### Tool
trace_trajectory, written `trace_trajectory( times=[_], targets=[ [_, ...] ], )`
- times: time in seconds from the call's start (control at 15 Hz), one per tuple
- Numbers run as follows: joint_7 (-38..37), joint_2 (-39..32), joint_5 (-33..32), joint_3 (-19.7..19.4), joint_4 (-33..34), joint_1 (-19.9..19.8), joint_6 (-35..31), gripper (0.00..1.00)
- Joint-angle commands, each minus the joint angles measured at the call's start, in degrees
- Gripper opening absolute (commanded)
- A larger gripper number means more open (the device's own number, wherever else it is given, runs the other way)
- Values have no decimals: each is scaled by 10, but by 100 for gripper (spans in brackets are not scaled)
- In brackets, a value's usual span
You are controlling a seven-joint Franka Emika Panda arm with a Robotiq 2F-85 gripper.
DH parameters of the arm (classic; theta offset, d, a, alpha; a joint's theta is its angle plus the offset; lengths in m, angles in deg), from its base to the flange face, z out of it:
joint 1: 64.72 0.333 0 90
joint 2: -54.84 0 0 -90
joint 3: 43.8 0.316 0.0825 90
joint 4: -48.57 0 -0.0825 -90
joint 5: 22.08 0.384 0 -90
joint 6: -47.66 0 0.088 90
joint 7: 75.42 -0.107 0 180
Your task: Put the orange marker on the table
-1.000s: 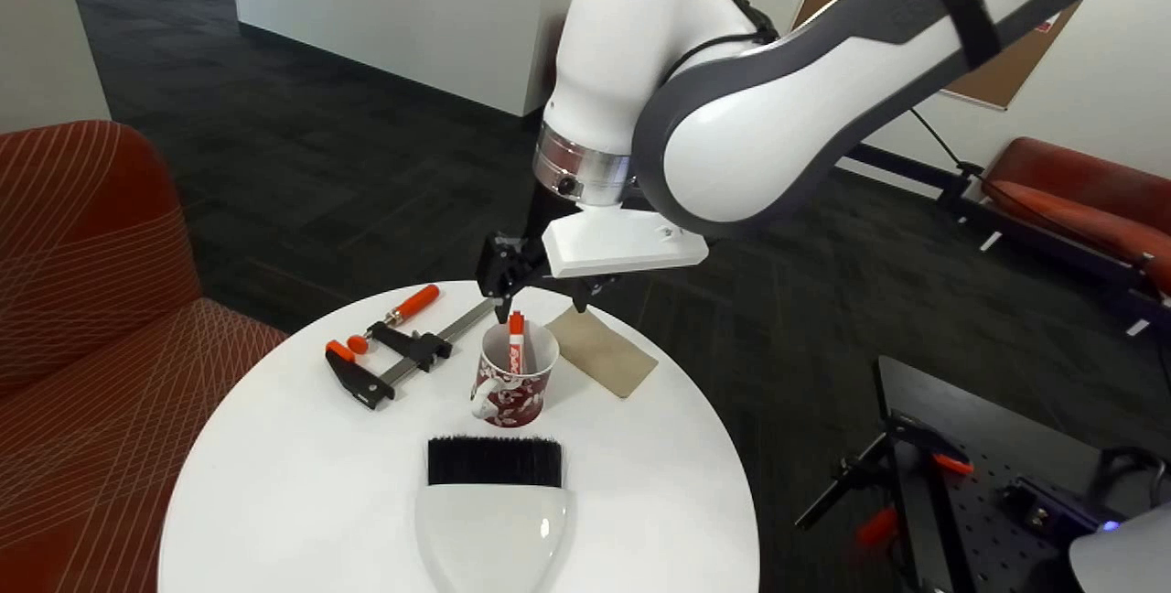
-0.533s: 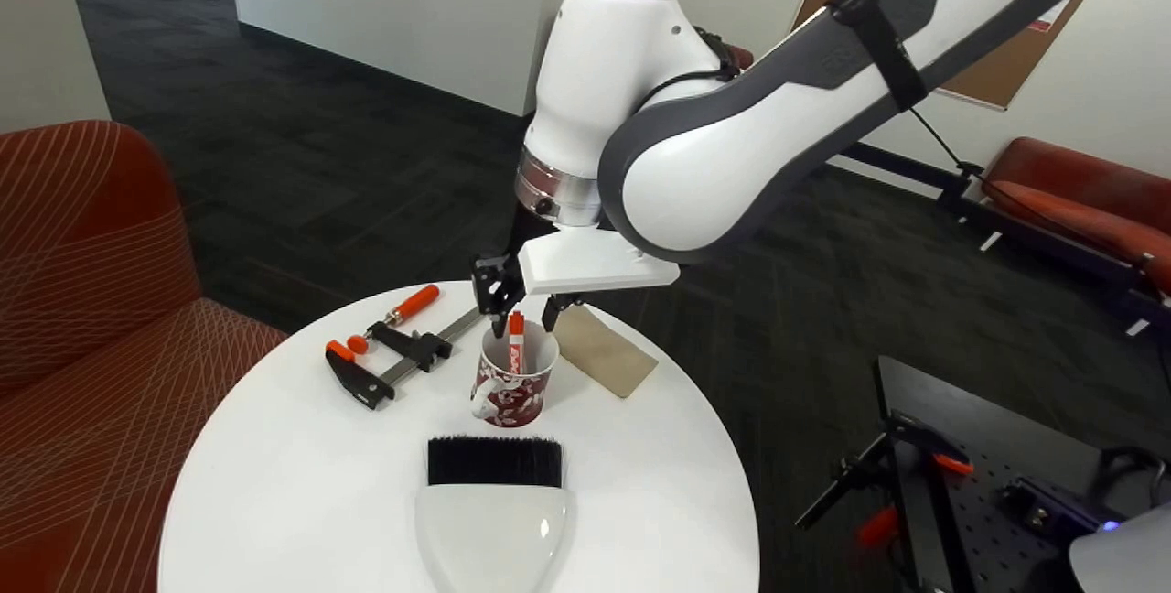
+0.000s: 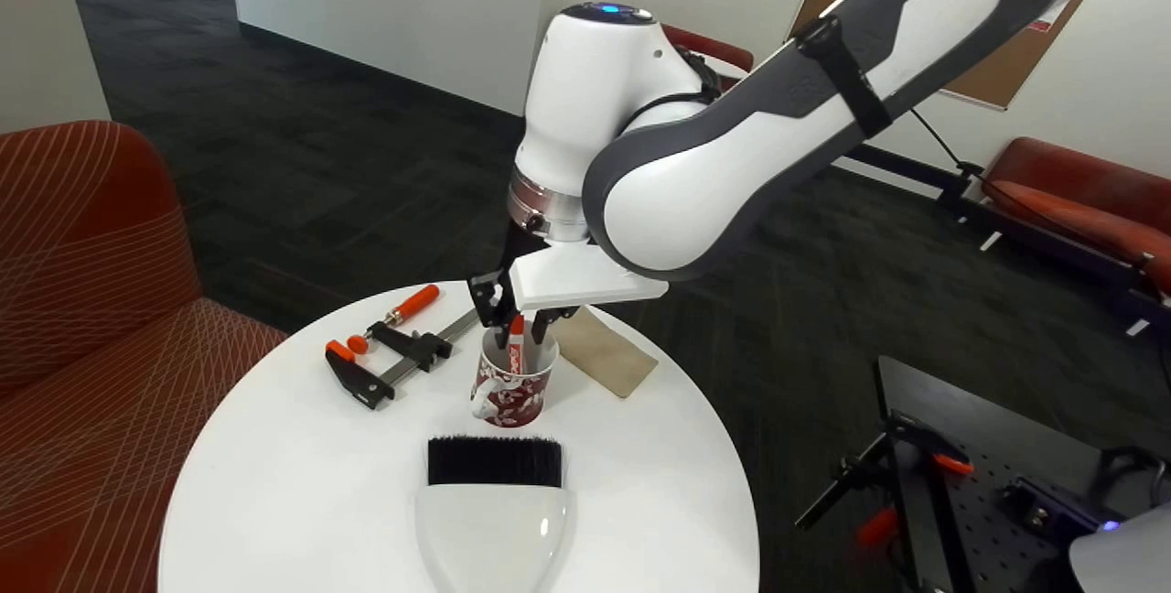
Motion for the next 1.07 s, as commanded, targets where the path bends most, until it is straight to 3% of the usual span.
trace_trajectory(
  times=[0.0,0.13,0.67,0.73,0.8,0.93,1.0],
  targets=[
    [-4,-19,11,-16,21,15,5,41],
    [-5,-30,10,-19,29,17,6,46],
    [-14,-73,-5,-52,68,48,-2,36],
    [-15,-77,-7,-57,71,53,-1,30],
    [-15,-81,-8,-61,74,57,-2,11],
    [-19,-79,-10,-69,69,68,-1,1],
    [-23,-71,-13,-76,59,76,-5,1]
  ],
)
